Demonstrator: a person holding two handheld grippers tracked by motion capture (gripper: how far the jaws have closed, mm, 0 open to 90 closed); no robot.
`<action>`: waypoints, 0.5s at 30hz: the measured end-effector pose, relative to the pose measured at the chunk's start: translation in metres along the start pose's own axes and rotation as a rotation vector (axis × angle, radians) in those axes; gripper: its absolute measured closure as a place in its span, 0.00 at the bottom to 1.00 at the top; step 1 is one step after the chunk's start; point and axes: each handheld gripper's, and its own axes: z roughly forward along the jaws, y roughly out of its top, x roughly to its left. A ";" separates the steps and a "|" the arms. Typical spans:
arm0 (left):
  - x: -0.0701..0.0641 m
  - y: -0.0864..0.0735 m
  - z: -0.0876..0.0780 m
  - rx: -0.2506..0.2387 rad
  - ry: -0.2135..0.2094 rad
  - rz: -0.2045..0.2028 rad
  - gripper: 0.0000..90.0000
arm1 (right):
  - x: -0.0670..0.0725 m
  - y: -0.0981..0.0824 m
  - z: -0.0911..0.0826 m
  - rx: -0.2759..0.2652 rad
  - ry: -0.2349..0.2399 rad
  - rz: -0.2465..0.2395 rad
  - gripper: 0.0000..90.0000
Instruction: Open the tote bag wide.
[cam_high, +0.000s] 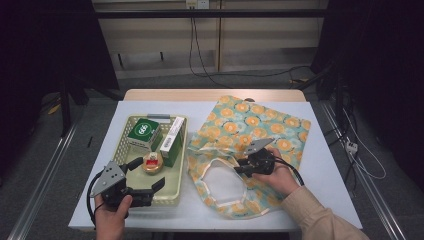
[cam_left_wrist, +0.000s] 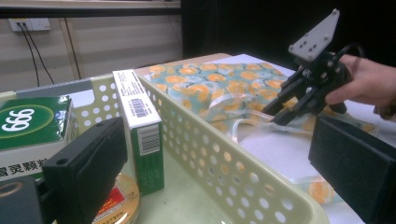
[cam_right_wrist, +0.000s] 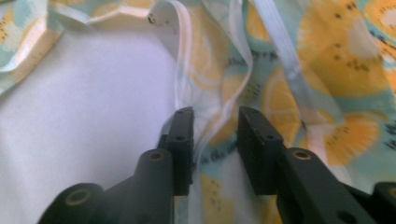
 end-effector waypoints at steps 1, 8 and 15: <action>0.000 0.000 0.000 0.002 -0.003 0.002 0.05 | 0.001 0.000 0.001 -0.005 0.019 0.001 0.81; 0.000 0.000 -0.001 0.001 -0.002 0.001 0.05 | 0.006 0.002 0.000 0.020 0.095 0.006 1.00; 0.000 0.001 -0.001 -0.005 -0.001 0.003 0.05 | 0.025 0.006 -0.013 0.004 0.237 -0.010 1.00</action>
